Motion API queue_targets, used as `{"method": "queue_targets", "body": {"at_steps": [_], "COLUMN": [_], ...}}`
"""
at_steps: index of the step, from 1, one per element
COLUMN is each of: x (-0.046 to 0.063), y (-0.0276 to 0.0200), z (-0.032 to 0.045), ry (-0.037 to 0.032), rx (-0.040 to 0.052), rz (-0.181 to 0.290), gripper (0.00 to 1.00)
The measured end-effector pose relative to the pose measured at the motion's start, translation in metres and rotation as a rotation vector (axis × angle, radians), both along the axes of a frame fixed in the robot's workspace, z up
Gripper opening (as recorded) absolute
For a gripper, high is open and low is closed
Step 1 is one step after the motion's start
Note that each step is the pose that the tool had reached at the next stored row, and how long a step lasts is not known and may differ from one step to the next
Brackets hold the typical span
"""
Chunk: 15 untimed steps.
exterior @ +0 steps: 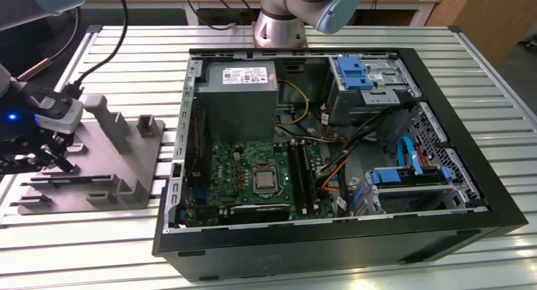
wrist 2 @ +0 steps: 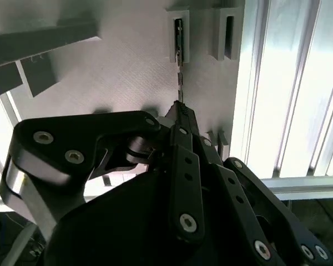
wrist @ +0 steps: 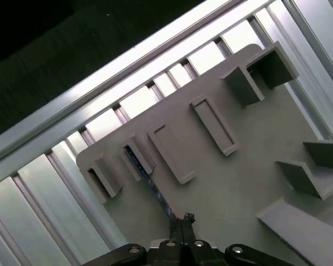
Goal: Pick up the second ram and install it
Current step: 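Pick up the second ram and move it above second insertion slot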
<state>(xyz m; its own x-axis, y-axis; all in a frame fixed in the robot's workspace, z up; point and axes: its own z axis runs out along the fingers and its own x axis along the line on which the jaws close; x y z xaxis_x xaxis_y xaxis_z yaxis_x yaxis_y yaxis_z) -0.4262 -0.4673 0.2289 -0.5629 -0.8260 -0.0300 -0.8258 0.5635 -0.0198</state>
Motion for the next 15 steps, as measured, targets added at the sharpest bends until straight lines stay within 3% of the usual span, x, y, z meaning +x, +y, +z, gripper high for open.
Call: {"method": "queue_targets", "body": {"at_steps": [15], "x": [0.0], "y": [0.0], "z": [-0.0001], "ry": [0.0], "rx": [0.0], "rz": [0.193], "gripper": [0.1]}}
